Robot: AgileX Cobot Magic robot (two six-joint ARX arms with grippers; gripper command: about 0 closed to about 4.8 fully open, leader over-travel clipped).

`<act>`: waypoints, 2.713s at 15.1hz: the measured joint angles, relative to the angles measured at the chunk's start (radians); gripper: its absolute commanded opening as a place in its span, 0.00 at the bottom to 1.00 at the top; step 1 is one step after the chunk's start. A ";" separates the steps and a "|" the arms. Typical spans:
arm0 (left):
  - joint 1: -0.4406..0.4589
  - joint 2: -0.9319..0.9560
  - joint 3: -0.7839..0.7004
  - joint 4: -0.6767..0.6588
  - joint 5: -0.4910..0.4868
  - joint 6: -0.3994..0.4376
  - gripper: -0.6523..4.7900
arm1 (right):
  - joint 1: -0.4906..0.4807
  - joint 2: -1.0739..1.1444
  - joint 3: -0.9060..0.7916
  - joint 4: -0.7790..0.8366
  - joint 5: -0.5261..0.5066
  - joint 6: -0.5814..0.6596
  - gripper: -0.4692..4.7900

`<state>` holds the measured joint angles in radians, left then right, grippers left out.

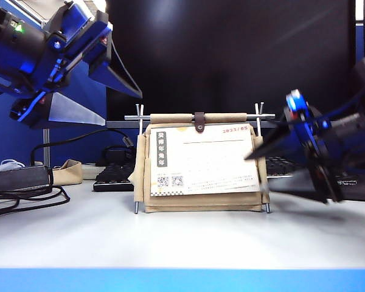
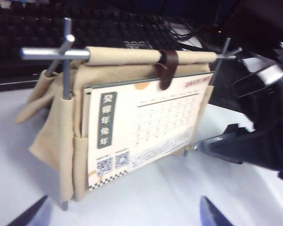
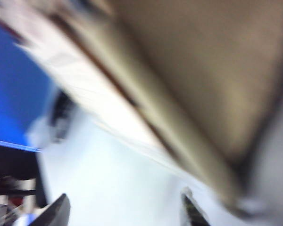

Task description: Turn one page of the calendar.

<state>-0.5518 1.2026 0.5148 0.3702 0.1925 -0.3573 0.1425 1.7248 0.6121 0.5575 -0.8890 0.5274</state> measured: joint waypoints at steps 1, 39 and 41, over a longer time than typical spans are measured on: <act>0.000 0.000 0.000 0.000 0.006 0.000 0.87 | -0.004 0.000 0.000 -0.053 0.025 -0.043 0.66; 0.000 0.000 0.000 -0.023 -0.062 0.004 0.87 | 0.019 0.095 0.112 0.080 -0.212 0.101 0.25; 0.000 0.000 0.000 -0.023 -0.080 0.005 0.87 | 0.019 0.095 0.098 0.080 -0.212 0.098 0.22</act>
<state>-0.5518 1.2030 0.5148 0.3473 0.1123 -0.3527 0.1616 1.8194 0.7105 0.6373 -1.1007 0.6254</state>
